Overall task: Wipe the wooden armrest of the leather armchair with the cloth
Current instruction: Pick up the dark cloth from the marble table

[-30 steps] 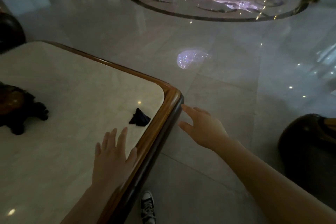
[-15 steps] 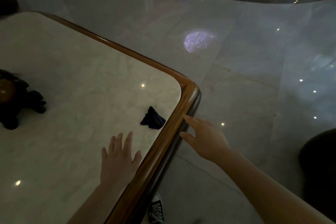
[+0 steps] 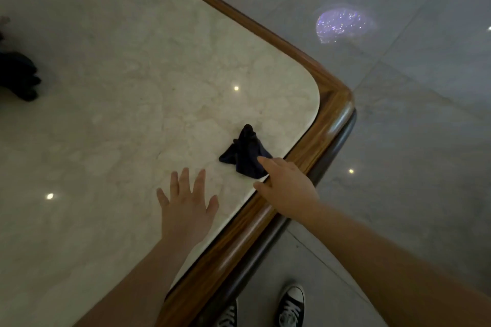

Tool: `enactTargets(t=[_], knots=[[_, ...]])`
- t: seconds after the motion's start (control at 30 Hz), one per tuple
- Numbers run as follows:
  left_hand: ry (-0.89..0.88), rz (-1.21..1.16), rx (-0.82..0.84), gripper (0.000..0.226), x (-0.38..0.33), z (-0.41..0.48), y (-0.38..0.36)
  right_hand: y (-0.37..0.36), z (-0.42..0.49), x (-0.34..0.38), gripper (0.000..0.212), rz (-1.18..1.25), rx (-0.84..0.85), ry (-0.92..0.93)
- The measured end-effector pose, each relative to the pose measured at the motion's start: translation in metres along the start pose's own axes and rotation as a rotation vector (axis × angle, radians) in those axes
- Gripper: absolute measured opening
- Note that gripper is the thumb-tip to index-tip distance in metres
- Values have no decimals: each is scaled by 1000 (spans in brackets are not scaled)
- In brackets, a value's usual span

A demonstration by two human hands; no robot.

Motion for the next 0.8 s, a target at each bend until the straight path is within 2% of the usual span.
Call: enactTargets(t=[0.2,0.43,0.7,0.8], knots=[[38,5,-36,74,7,31,-53,-26,71,-3,67,-56,-105,83],[22,37,-161,73,8,32,-66,-49,108,-4,72,-287,-85,97],[40,47,-153,74,7,31,-63,-26,124,7,33,-137,-118,107],[49,37,-125,74,6,32,-62,-13,120,4,27,-78,-118,66]])
Point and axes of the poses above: each hand's wrist, its own z-axis towards the middle knuckle, its own y-axis out of the back of the hand, x = y × z, the point moved 10 cm from there along z, towards the middle knuckle
